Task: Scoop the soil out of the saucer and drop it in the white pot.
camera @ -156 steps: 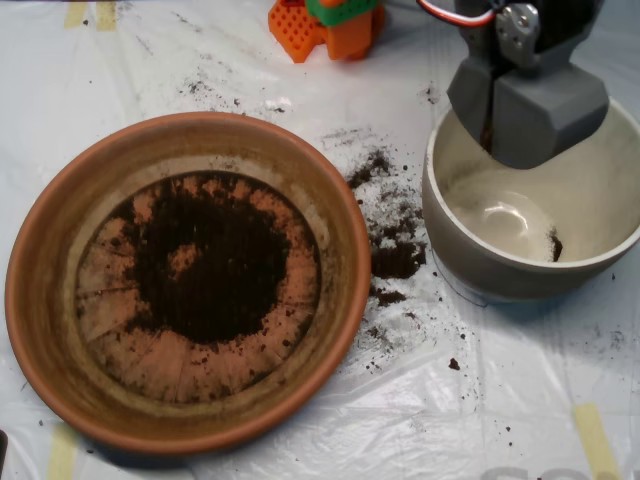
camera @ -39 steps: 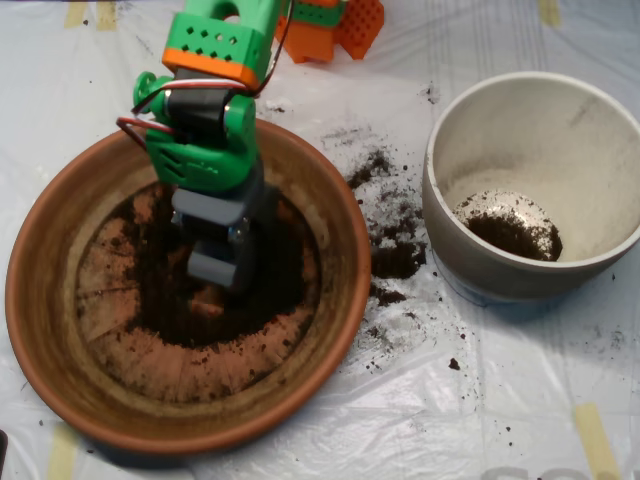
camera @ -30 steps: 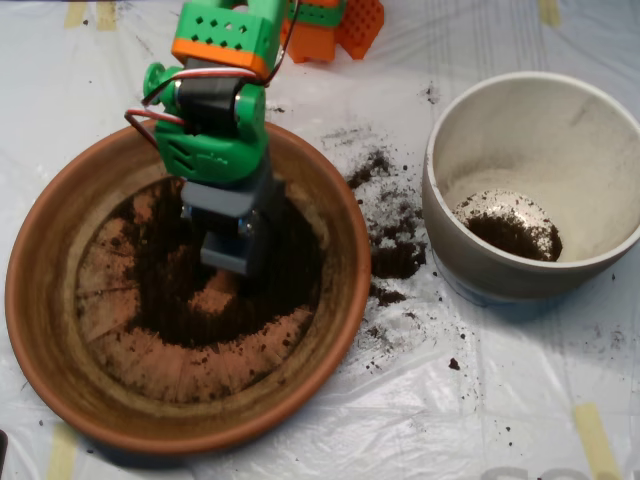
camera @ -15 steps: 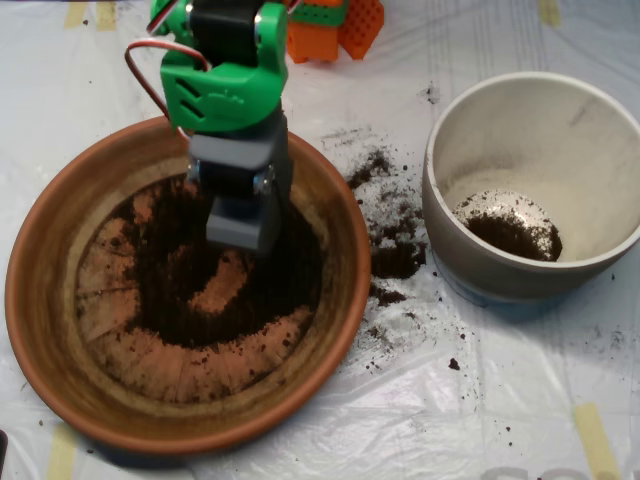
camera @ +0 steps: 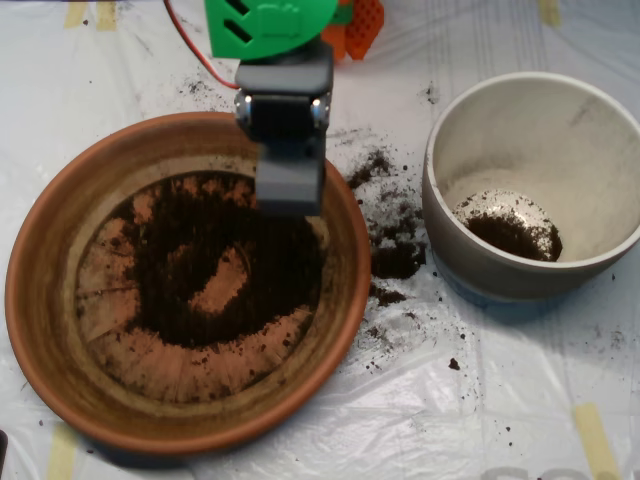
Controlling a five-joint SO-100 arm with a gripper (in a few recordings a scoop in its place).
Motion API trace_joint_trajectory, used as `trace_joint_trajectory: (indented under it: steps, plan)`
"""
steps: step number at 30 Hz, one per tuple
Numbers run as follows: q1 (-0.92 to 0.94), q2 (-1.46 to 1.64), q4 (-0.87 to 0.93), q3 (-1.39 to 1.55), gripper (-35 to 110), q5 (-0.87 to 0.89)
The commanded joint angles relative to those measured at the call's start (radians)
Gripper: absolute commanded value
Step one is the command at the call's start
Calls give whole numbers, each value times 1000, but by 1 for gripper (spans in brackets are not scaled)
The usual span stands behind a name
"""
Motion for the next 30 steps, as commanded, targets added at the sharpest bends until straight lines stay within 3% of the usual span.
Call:
trace_joint_trajectory:
  steps: [1,13,24,28,30]
  plan:
    - [-67,124,52,-140,-1,-20]
    - [-405,54,173,-397,-1,-66]
    - [-584,-138,216,-560,0,-94]
    - [-614,-143,222,-551,24,-95]
    - [-620,-137,229,-551,28,-95]
